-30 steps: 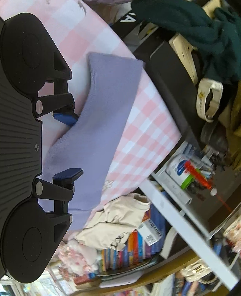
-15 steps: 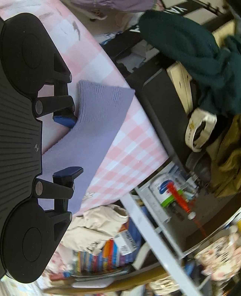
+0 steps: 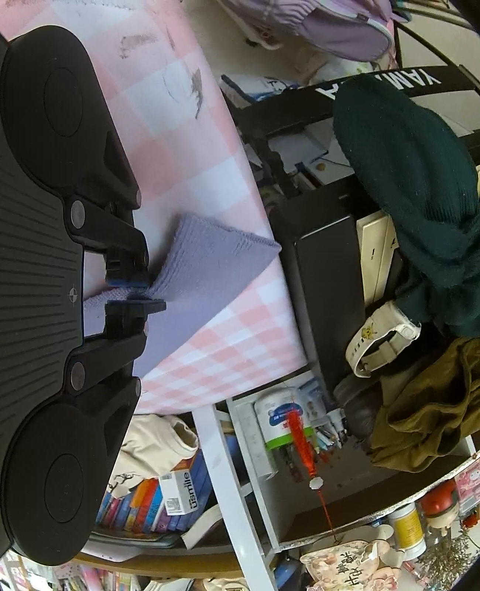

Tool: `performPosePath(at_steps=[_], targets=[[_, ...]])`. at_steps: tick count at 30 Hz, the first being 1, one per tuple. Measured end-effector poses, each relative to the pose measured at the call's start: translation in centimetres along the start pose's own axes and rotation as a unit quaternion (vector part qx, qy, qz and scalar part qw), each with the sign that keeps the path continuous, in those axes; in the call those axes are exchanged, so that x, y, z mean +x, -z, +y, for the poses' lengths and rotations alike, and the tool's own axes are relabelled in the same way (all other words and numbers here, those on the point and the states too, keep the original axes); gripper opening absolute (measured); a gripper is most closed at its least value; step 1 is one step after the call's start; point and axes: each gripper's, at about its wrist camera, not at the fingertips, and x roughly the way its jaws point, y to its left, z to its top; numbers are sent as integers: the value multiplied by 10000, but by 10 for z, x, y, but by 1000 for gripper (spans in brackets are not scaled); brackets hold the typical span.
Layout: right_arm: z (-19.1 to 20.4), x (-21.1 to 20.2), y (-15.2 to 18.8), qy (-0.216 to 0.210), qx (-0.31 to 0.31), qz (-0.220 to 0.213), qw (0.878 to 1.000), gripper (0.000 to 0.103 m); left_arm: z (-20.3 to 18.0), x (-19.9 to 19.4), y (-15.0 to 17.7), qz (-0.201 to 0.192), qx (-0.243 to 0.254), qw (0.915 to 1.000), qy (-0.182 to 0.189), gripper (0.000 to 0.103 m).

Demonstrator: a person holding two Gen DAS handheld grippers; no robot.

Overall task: Fold clothes
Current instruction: 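Move the left gripper to the lavender sleeve cuff and grasp it, then lift the lavender sleeve with the left gripper and fold it across the sweater body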

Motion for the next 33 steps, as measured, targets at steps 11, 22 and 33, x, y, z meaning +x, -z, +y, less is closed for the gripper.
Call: performPosePath(at_steps=[11, 22, 33], targets=[[-34, 19, -26, -323, -343, -75, 9989, 103, -64, -23, 26, -656, 1514, 9859, -269, 4], [-78, 38, -44, -650, -718, -227, 9950, 103, -177, -22, 107, -667, 3395, 9382, -22, 4], [-129, 55, -51, -1074, -845, -217, 9904, 103, -260, -11, 189, -380, 3989, 9151, 454, 4]])
